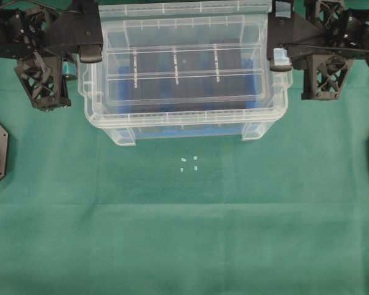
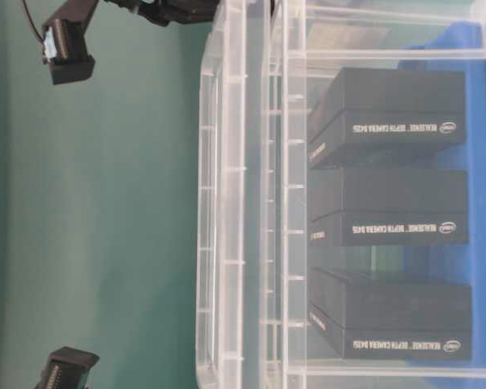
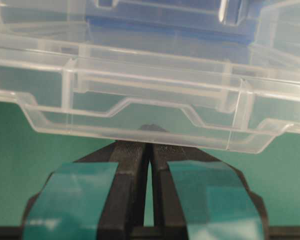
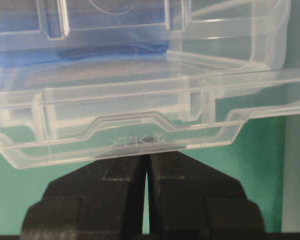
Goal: Clamp the lid of the box with both arms, then lift and open it.
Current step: 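Clamp the lid edges with both grippers and lift it upward, then carry the held lid toward the front, off the box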
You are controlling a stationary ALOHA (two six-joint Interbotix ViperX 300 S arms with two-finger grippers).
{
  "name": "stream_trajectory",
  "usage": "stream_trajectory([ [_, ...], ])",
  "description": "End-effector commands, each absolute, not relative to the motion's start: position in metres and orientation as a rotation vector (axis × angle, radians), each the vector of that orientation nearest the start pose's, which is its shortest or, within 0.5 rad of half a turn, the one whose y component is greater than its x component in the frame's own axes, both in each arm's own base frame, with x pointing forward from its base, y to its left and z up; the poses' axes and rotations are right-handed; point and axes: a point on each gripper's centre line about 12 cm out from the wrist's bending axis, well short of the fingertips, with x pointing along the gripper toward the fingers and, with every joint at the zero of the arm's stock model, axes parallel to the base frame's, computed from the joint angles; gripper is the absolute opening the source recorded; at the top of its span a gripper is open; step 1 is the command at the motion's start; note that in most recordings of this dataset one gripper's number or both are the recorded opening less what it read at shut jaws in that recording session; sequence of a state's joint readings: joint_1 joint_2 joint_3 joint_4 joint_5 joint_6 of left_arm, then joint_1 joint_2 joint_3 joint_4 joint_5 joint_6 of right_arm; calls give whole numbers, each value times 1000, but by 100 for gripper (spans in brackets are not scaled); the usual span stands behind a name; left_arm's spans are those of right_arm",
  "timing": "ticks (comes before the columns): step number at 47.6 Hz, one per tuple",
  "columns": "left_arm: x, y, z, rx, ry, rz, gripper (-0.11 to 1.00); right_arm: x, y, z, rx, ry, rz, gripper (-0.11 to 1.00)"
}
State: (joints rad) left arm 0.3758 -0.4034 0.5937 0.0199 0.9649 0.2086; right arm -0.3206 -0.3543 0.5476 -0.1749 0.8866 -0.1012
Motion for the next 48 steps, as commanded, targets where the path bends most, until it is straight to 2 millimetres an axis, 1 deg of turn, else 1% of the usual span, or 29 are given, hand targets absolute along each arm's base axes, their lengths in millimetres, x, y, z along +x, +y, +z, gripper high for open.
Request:
stream_trajectory([
  [1, 269, 103, 285, -5, 1094, 220, 2, 291, -101, 296, -102, 1028, -279, 0],
  [16, 271, 100, 299, 1, 1089, 212, 2, 291, -95, 308, -109, 1033, -270, 0],
  [31, 272, 94, 300, -32, 1101, 217, 2, 293, -88, 314, -115, 1036, -251, 0],
  [36, 272, 85, 301, -41, 1108, 202, 2, 295, -81, 313, -107, 1038, -242, 0],
  [48, 274, 61, 306, -54, 1088, 167, 2, 296, -58, 311, -61, 1061, -223, 0],
])
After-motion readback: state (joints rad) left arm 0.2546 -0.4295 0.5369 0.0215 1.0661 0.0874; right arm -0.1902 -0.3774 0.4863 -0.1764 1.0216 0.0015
